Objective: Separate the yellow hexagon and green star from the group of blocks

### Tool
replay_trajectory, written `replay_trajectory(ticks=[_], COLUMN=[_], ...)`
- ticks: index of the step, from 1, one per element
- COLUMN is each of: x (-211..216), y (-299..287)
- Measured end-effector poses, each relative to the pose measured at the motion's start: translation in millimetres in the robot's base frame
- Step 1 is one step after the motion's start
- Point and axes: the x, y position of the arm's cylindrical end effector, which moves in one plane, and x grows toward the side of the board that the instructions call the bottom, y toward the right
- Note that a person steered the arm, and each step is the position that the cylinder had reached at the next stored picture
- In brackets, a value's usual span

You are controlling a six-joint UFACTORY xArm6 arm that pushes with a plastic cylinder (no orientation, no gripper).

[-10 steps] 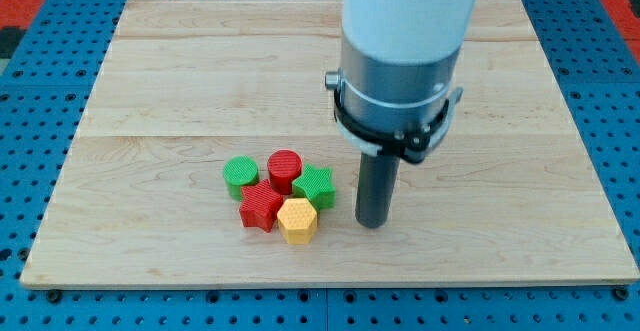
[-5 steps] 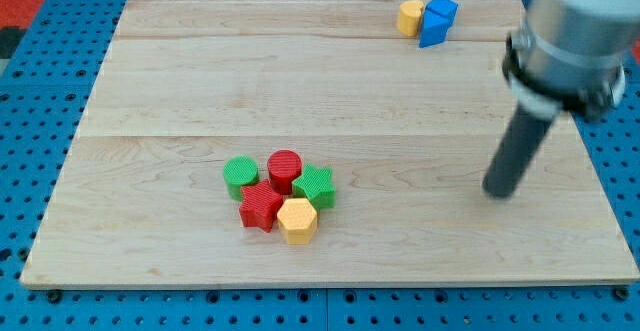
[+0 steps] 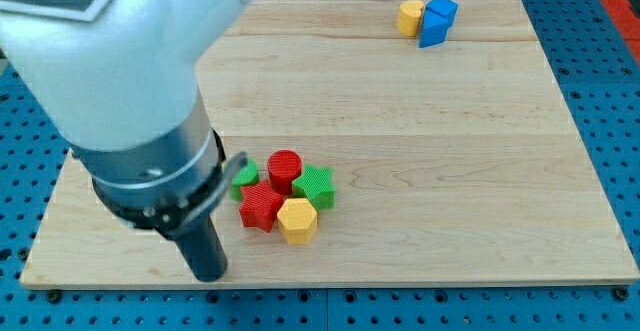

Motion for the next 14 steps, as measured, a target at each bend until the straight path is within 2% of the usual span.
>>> replay_trajectory(ticks=[1,2,3,6,8,11,14], x=[-22.5,-23.0,-24.0,-33.5,-23.4,-16.9,-108.3], y=[10.1,72.7,97.6,105.8,105.9,142.0,132.4])
